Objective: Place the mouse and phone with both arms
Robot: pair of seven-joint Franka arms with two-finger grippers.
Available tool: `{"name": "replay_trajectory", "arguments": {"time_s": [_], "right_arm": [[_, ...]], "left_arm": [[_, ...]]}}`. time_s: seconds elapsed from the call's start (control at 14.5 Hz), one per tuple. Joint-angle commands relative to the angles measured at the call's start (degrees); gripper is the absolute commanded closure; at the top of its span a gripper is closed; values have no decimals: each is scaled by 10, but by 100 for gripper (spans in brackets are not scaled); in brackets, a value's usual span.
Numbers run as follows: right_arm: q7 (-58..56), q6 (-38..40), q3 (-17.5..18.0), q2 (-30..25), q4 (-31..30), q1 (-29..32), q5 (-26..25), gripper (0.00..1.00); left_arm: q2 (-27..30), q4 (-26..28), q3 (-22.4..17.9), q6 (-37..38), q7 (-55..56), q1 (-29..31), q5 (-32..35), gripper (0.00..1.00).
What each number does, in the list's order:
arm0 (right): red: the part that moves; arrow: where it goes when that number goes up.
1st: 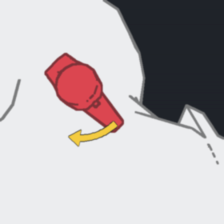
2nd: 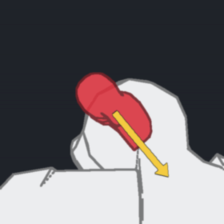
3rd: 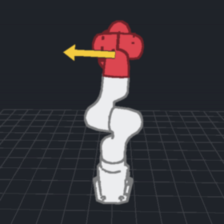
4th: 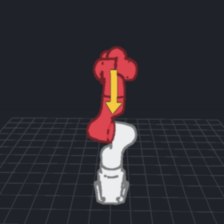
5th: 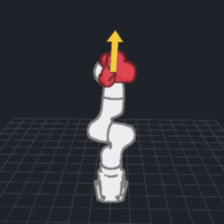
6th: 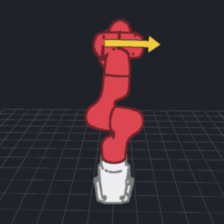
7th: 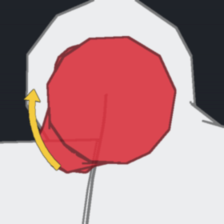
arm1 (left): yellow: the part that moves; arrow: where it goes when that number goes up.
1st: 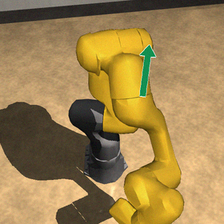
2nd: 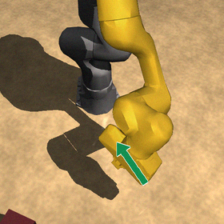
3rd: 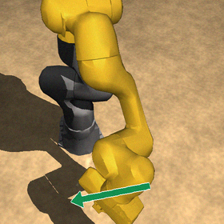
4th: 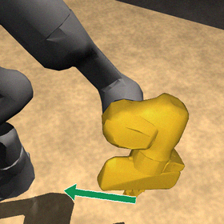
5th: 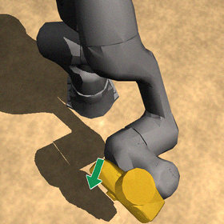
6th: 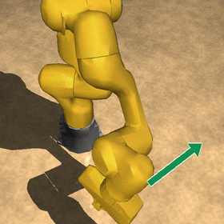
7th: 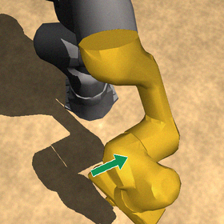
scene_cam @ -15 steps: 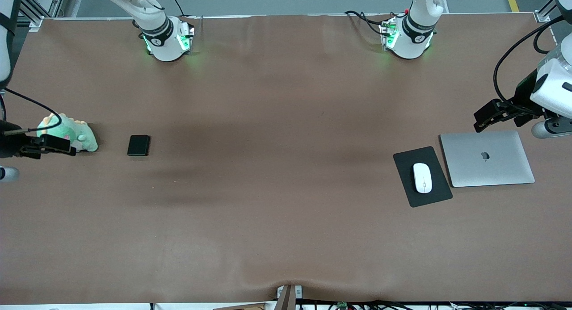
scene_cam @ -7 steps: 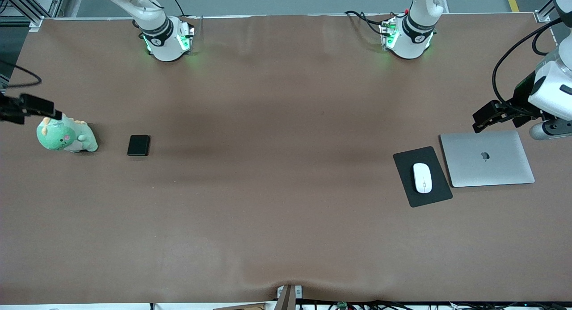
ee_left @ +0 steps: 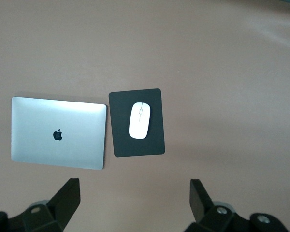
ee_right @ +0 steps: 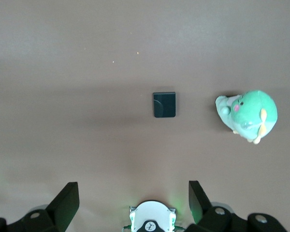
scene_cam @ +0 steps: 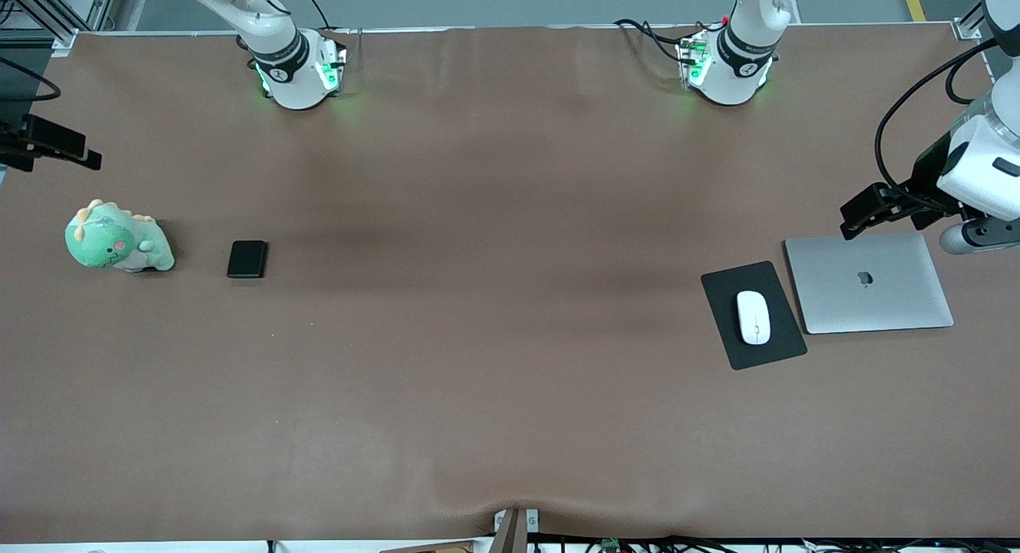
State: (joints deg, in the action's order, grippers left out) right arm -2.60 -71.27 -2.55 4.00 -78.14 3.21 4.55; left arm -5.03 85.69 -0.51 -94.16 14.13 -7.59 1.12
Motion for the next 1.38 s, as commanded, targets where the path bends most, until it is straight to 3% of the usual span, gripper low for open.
{"name": "replay_trajectory", "arguments": {"time_s": [0.0, 0.21, 0.55, 0.83, 1.31], "right_arm": [[16, -18, 4, -71, -87, 0, -5, 0], [16, -41, 3, -99, -130, 0, -5, 0], [27, -41, 3, -97, -131, -1, -7, 0], [28, -48, 5, -95, -126, -27, -55, 0], [29, -48, 4, -94, -126, -22, -53, 0]], "left_arm": [[1, -7, 1, 2, -10, 1, -2, 0], [2, -7, 0, 3, -9, 0, -2, 0], [8, -7, 0, 10, -8, 2, -1, 0], [14, -7, 0, 22, -55, 3, -2, 0], [20, -7, 1, 42, -61, 3, -1, 0]]}}
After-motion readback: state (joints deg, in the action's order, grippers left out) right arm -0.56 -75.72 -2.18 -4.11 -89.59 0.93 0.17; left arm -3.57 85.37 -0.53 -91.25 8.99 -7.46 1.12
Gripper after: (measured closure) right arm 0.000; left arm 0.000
